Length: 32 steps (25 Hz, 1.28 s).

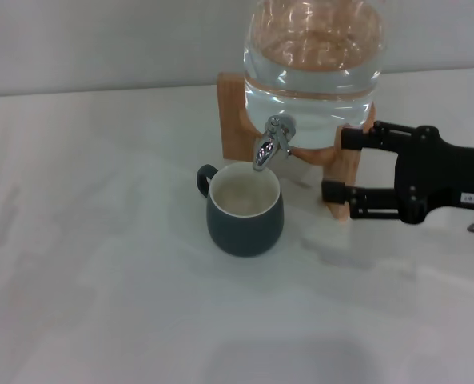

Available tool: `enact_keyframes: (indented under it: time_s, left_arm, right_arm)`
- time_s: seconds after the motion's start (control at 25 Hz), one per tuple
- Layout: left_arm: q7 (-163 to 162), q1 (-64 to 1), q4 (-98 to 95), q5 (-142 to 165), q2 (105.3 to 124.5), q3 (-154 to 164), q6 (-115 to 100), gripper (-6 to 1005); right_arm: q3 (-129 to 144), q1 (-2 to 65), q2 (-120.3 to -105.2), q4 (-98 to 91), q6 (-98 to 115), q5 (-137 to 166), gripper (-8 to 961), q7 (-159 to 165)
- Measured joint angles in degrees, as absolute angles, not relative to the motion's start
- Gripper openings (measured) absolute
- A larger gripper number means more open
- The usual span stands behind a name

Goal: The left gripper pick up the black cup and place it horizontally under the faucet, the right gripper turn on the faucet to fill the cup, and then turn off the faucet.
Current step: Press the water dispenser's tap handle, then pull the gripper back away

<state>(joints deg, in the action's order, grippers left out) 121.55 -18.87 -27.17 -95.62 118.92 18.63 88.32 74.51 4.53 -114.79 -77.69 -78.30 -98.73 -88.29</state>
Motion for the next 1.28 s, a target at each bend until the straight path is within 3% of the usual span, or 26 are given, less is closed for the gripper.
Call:
enact_keyframes:
  time_s: [1.28]
  left_arm:
    - [120.67,-19.53,-26.62,-95.54,119.09,18.99,87.59,405]
  right_arm:
    - [89.21,9.06,-115.13,-72.86,-73.40,-101.34,838,-89.47]
